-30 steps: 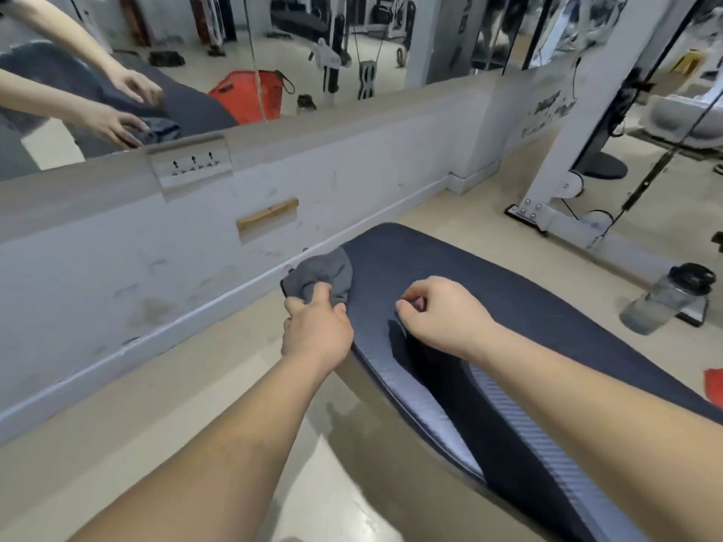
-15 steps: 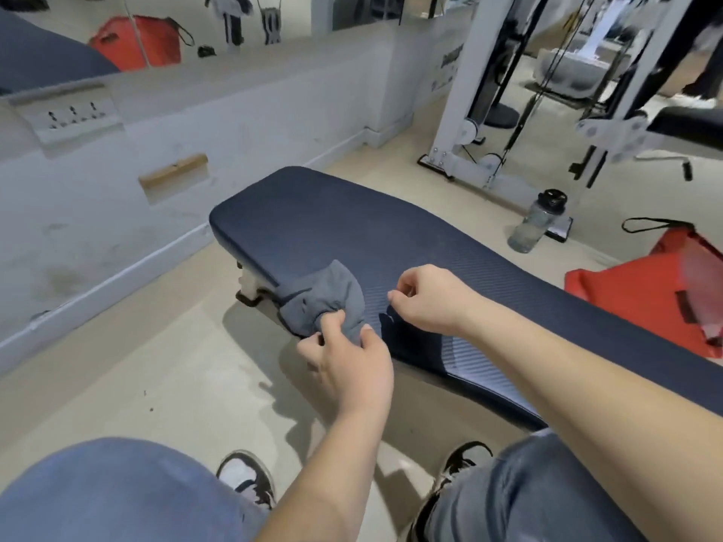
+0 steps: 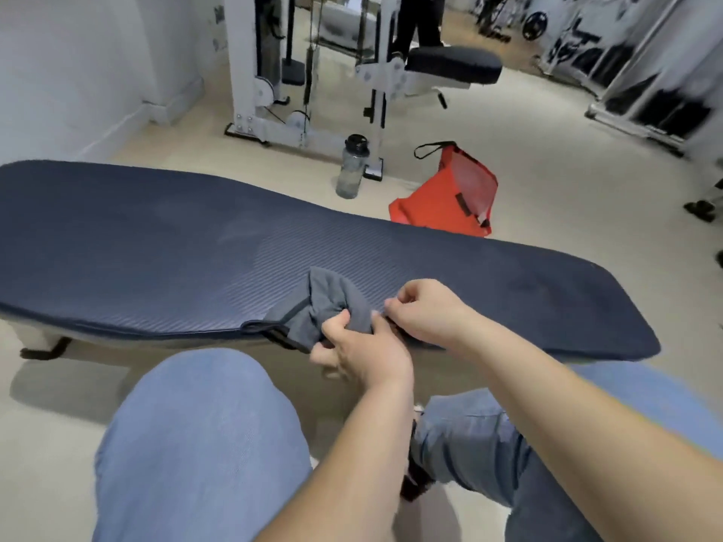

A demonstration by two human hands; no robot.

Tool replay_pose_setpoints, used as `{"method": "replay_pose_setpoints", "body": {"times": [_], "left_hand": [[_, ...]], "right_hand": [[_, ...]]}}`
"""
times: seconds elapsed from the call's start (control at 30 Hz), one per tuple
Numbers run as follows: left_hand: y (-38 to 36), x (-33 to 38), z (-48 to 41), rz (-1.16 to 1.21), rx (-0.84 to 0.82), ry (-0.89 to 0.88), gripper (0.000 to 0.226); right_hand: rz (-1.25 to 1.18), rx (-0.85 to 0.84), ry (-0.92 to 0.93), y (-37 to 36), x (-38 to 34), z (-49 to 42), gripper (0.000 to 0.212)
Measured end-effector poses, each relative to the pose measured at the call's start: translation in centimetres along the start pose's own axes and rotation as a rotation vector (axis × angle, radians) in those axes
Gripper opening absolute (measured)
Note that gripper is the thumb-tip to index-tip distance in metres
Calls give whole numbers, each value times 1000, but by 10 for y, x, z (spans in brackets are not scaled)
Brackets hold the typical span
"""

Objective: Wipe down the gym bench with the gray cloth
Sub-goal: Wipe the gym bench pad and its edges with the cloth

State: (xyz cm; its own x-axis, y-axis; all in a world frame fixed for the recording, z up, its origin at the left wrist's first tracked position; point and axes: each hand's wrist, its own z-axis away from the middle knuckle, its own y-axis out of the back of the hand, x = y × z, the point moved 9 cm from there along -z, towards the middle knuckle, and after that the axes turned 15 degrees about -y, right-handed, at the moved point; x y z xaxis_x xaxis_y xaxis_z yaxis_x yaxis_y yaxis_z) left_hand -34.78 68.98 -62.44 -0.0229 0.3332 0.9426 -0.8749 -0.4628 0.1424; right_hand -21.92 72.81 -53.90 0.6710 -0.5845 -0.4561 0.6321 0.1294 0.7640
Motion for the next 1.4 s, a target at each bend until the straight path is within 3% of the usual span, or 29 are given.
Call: {"method": "replay_pose_setpoints", "body": {"times": [0.1,0.17,0.37,0.43,0.53,0.67,0.8,0.87,0.93,1.03,1.17,1.27,1.4], "left_hand": [[-13,-2,9,13,-34,20,37],[-16,-5,14,22,-55,6,39],[-30,-9,28,39,-101,-2,23],[-35,-10,30,29,-101,0,16],[-47,-5,51,51,-155,3,8],[-85,-2,94,62,-370,13,38],[-143,-7,141,135,-661,55,50],[-175,-5,169,178,-806,105,60],[-199,-3,185,153,-863,109,56],[-222,2,206,71,-994,78,46],[-245,11,232,-29,-1211,86,61],[-261,28,228,-123,-1267,-32,50],[-278,51,202,-326,-1254,-362,30]], "right_hand": [[-335,-63,-218,-10,43,-4,20],[-429,-82,-258,-16,56,-6,19],[-428,-252,-28,-14,66,1,17],[-322,-176,68,-5,69,-4,19],[-292,-75,34,9,89,-16,25],[-82,200,-83,46,127,-16,37],[-77,336,-244,85,190,-17,31],[-214,409,-335,103,230,-21,36],[-531,419,-418,107,270,-23,44],[-931,396,-545,96,314,-20,50],[-1395,273,-625,87,328,-29,57],[-1533,248,-683,86,328,-47,65],[-1389,483,-873,100,348,-63,49]]}}
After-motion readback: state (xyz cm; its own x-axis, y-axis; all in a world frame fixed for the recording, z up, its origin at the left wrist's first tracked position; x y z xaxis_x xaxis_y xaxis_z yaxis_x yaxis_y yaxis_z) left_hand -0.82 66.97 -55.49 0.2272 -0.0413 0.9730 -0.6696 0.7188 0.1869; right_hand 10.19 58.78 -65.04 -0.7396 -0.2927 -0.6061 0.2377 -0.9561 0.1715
